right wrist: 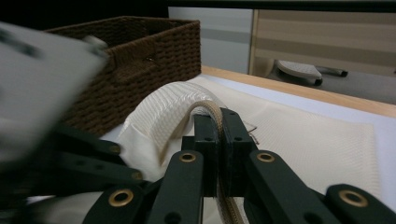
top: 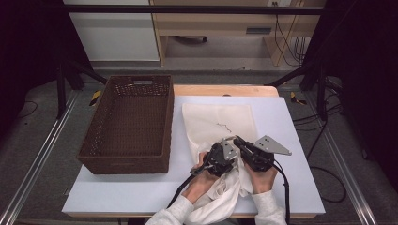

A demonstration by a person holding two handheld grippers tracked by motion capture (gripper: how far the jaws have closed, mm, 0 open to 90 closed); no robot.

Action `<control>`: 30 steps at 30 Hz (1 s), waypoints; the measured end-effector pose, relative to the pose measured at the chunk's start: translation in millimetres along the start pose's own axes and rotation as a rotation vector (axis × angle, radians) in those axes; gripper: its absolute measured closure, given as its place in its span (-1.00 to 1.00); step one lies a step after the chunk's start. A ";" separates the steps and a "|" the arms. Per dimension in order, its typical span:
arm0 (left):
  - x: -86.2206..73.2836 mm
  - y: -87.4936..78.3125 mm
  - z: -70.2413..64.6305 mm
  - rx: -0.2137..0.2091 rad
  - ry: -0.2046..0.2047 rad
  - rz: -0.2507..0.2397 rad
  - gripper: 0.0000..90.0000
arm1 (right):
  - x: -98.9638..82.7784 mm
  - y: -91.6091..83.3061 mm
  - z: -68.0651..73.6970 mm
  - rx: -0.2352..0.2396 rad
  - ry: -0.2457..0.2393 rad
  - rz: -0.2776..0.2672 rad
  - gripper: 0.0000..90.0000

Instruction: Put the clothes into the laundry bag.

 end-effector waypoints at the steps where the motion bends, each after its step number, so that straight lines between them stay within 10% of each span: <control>1: 0.0 0.6 0.7 -0.005 -0.017 -0.021 0.47 | 0.5 -0.2 1.6 -0.004 -0.012 0.005 0.94; 10: -12.0 -43.9 11.9 -0.021 -0.056 -0.116 -0.50 | -10.8 8.7 -4.8 -0.016 -0.009 0.054 0.93; 16: -39.2 -81.6 20.8 -0.003 -0.060 -0.123 -0.56 | -12.4 9.0 -4.3 -0.018 -0.015 0.065 0.93; 22: -74.8 -68.8 22.3 -0.125 -0.168 -0.105 -0.04 | -16.4 13.4 -2.6 -0.021 -0.024 0.081 0.93; 26: -73.9 -58.6 14.0 -0.110 -0.148 -0.138 0.65 | -17.7 14.7 -1.7 -0.022 -0.032 0.085 0.93; 30: -62.6 -68.1 7.8 -0.119 -0.151 -0.219 0.84 | -18.7 15.6 -2.0 -0.014 -0.017 0.089 0.93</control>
Point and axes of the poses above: each handheld gripper's, and its own axes: y roughly forward along the jaws, x roughly out of its top, z roughly to its left, the point moved 4 cm from there along y, roughly forward along the jaws, and after that the axes turned 7 degrees about y, right-handed, at the moved point
